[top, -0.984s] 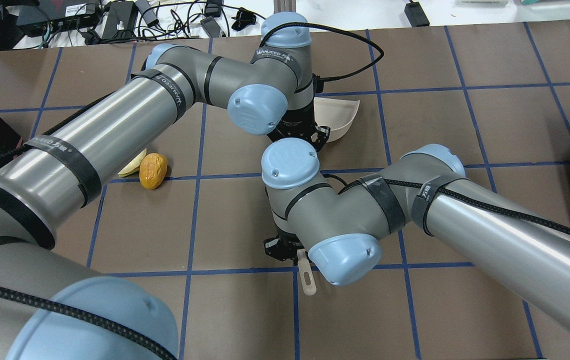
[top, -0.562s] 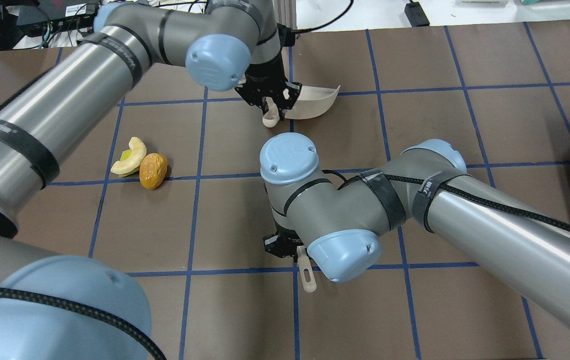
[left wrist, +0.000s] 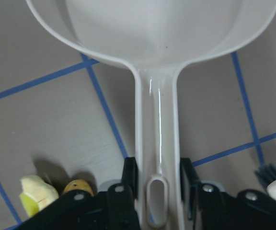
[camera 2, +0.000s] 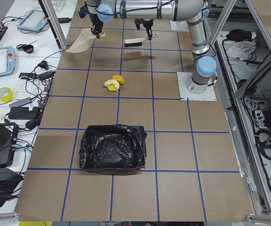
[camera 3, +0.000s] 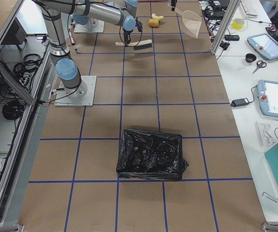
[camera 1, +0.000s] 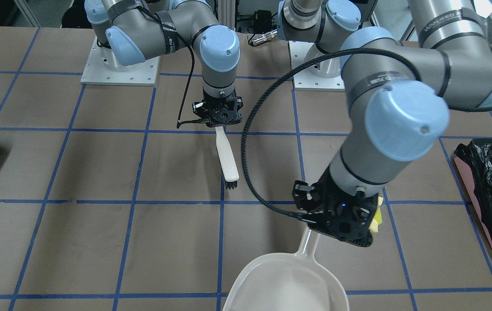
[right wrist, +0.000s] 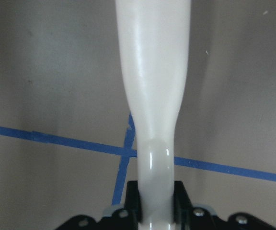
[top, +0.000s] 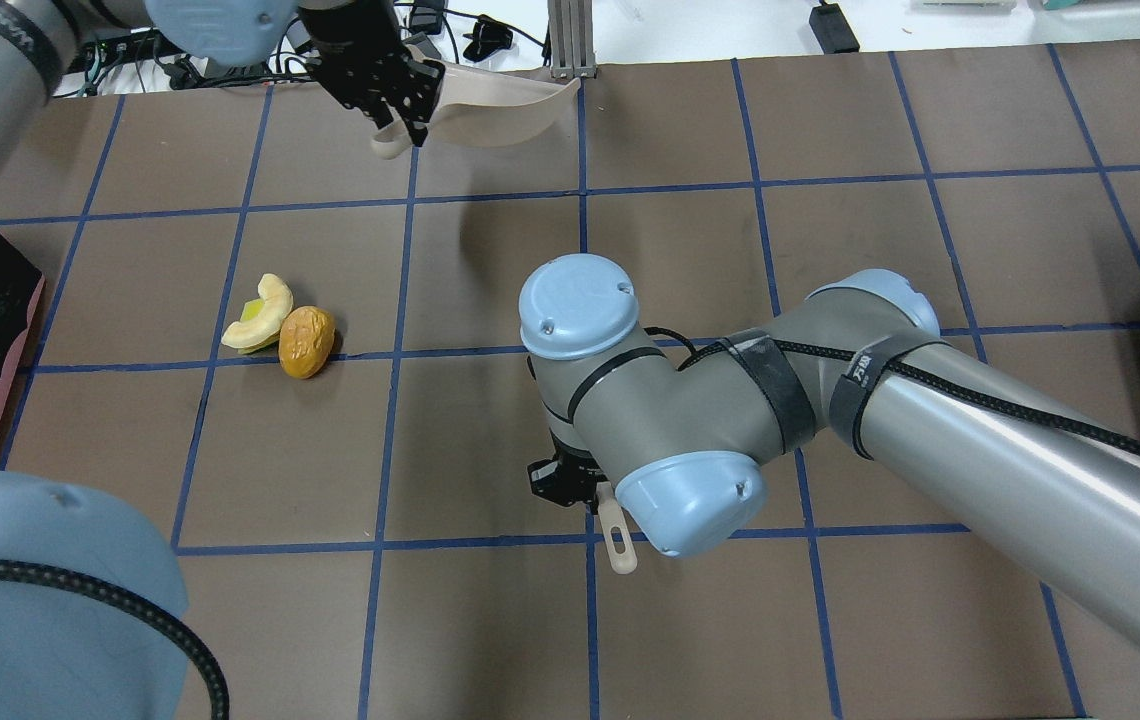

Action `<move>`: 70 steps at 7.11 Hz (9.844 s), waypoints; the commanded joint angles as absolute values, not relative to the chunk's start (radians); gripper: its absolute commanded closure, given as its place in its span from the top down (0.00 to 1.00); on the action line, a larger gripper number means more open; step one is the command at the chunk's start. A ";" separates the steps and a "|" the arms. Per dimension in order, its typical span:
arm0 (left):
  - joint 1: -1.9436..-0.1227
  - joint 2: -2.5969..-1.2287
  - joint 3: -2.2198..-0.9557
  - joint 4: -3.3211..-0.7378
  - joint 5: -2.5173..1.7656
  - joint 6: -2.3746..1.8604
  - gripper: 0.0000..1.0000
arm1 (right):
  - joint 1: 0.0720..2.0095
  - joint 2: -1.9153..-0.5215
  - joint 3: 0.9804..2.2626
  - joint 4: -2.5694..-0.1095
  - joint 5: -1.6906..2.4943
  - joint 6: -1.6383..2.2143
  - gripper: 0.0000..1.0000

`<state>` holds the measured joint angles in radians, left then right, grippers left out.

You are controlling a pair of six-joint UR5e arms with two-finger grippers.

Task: Sweep and dump trash in nearest bin

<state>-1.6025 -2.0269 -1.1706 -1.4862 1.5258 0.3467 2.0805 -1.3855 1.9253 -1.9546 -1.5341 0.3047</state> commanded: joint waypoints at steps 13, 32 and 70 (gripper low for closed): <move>-0.902 -1.985 -1.499 -1.199 1.583 2.266 0.00 | 2.255 -0.927 1.310 -1.891 -1.440 0.696 0.00; -0.902 -2.042 -1.514 -1.252 1.618 2.284 0.00 | 2.353 -0.557 0.733 -1.884 -1.125 0.911 0.00; -0.463 -2.074 -1.115 -1.243 1.652 1.954 0.00 | 2.152 -1.270 1.824 -1.744 -1.519 0.528 0.00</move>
<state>-0.4626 -2.0730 -1.1097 -1.2759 1.6350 1.9498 2.1551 -1.2711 1.8508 -1.7841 -1.5199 0.5445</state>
